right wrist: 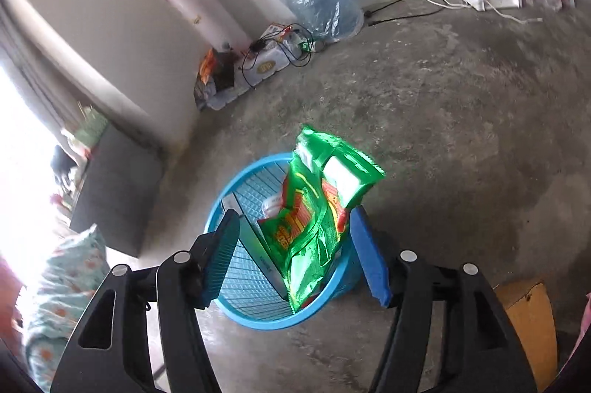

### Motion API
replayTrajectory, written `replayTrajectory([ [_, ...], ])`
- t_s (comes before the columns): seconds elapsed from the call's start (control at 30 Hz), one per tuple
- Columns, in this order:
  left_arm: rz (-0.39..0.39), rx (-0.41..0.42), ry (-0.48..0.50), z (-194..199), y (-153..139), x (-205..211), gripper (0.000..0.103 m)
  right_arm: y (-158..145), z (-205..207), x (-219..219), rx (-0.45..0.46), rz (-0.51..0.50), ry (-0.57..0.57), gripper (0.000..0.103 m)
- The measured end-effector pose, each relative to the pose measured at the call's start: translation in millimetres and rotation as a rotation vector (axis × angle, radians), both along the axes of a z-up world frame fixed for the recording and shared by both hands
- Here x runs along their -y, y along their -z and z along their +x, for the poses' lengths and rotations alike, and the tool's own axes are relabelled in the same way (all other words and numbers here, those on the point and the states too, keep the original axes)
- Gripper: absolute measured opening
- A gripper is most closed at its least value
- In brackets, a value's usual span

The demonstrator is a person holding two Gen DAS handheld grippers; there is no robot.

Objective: Collect trash

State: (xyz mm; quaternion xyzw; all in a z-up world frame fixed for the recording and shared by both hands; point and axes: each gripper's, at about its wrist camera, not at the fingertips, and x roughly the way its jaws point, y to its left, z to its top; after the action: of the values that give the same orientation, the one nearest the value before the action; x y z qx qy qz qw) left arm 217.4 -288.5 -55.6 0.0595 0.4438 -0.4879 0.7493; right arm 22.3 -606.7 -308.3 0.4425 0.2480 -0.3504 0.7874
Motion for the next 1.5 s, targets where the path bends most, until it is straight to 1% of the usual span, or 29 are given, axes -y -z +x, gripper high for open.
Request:
replayTrajectory([
  [0.03, 0.009, -0.011, 0.007, 1.9, 2.9, 9.7, 0.0, -1.2, -4.9, 2.3, 0.013, 0.013, 0.011, 0.061],
  [0.1, 0.009, -0.047, 0.052, 4.3, 9.3, 33.2, 0.0, -4.7, -14.6, 5.6, 0.047, 0.033, 0.033, 0.061],
  [0.17, 0.033, -0.046, 0.083, 3.5, 18.0, 60.6, 0.0, -8.9, -26.5, 6.2, 0.078, 0.045, 0.052, 0.061],
  [0.3, 0.078, 0.006, 0.159, -8.1, 35.8, 124.0, 0.0, -4.9, -41.4, 6.6, 0.113, 0.071, 0.071, 0.061],
  [0.4, 0.136, 0.056, 0.192, -15.0, 58.0, 176.5, 0.0, 0.1, -48.1, 9.4, 0.106, 0.085, 0.082, 0.061],
  [0.5, 0.195, 0.093, 0.189, -19.4, 88.5, 226.4, 0.0, 2.4, -56.9, 13.1, 0.128, 0.112, 0.113, 0.061],
  [0.53, 0.223, 0.12, 0.176, -20.5, 100.6, 241.2, 0.001, 3.2, -58.8, 14.6, 0.135, 0.119, 0.122, 0.061],
  [0.57, 0.255, 0.141, 0.151, -20.8, 116.2, 255.0, 0.004, 4.4, -59.8, 15.9, 0.138, 0.124, 0.126, 0.061],
  [0.6, 0.286, 0.137, 0.135, -19.8, 134.1, 266.9, 0.01, 5.5, -59.7, 16.7, 0.136, 0.127, 0.126, 0.061],
  [0.63, 0.331, 0.116, 0.125, -16.8, 153.0, 277.0, 0.031, 6.6, -59.0, 16.7, 0.132, 0.128, 0.123, 0.061],
  [0.67, 0.375, 0.109, 0.103, -11.7, 166.5, 282.3, 0.039, 8.8, -58.4, 16.7, 0.127, 0.131, 0.121, 0.061],
  [0.7, 0.428, 0.102, 0.069, -7.4, 180.6, 283.2, 0.038, 10.9, -58.0, 16.4, 0.127, 0.141, 0.118, 0.061],
  [0.73, 0.458, 0.09, 0.045, -2.0, 187.5, 284.1, 0.038, 12.1, -57.6, 15.7, 0.132, 0.149, 0.114, 0.061],
  [0.77, 0.468, 0.067, 0.014, 2.7, 190.5, 277.7, 0.038, 12.0, -57.0, 14.8, 0.136, 0.157, 0.114, 0.061],
  [0.8, 0.46, 0.047, -0.006, 7.5, 189.3, 270.4, 0.038, 12.2, -55.9, 14.0, 0.135, 0.156, 0.109, 0.061],
  [0.87, 0.452, 0.059, -0.016, 13.4, 175.8, 254.0, 0.038, 11.6, -53.3, 12.3, 0.135, 0.155, 0.097, 0.061],
  [0.93, 0.425, 0.078, -0.006, 14.0, 153.2, 239.4, 0.038, 8.6, -50.8, 10.1, 0.139, 0.153, 0.085, 0.061],
  [1.0, 0.386, 0.101, 0.013, 14.7, 121.2, 214.8, 0.038, 1.2, -48.3, 7.4, 0.149, 0.145, 0.071, 0.061],
  [1.03, 0.358, 0.114, 0.025, 11.8, 100.7, 200.9, 0.039, -3.8, -46.9, 5.8, 0.156, 0.14, 0.063, 0.061],
  [1.1, 0.292, 0.137, 0.045, 8.4, 66.5, 161.8, 0.045, -18.2, -44.1, 1.7, 0.177, 0.119, 0.045, 0.061],
  [1.17, 0.235, 0.173, 0.041, -1.0, 29.7, 120.7, 0.053, -35.6, -39.9, -3.6, 0.194, 0.091, 0.02, 0.061],
  [1.2, 0.208, 0.185, 0.034, -6.4, 14.4, 100.4, 0.056, -46.8, -37.2, -7.5, 0.202, 0.073, 0.005, 0.061],
  [1.27, 0.147, 0.214, 0.016, -21.8, -13.4, 56.3, 0.064, -67.5, -32.5, -16.3, 0.217, 0.042, -0.024, 0.061],
  [1.33, 0.111, 0.235, -0.025, -35.8, -32.9, 16.3, 0.071, -91.6, -27.8, -29.1, 0.233, 0.005, -0.062, 0.061],
  [1.4, 0.076, 0.238, -0.068, -49.0, -47.6, -22.2, 0.073, -115.8, -24.3, -44.4, 0.245, -0.036, -0.103, 0.061],
  [1.43, 0.06, 0.234, -0.094, -54.8, -52.9, -41.0, 0.076, -127.0, -23.3, -53.0, 0.247, -0.057, -0.122, 0.061],
  [1.5, 0.029, 0.23, -0.158, -67.5, -62.4, -76.6, 0.078, -150.4, -21.1, -74.1, 0.253, -0.1, -0.164, 0.061],
])
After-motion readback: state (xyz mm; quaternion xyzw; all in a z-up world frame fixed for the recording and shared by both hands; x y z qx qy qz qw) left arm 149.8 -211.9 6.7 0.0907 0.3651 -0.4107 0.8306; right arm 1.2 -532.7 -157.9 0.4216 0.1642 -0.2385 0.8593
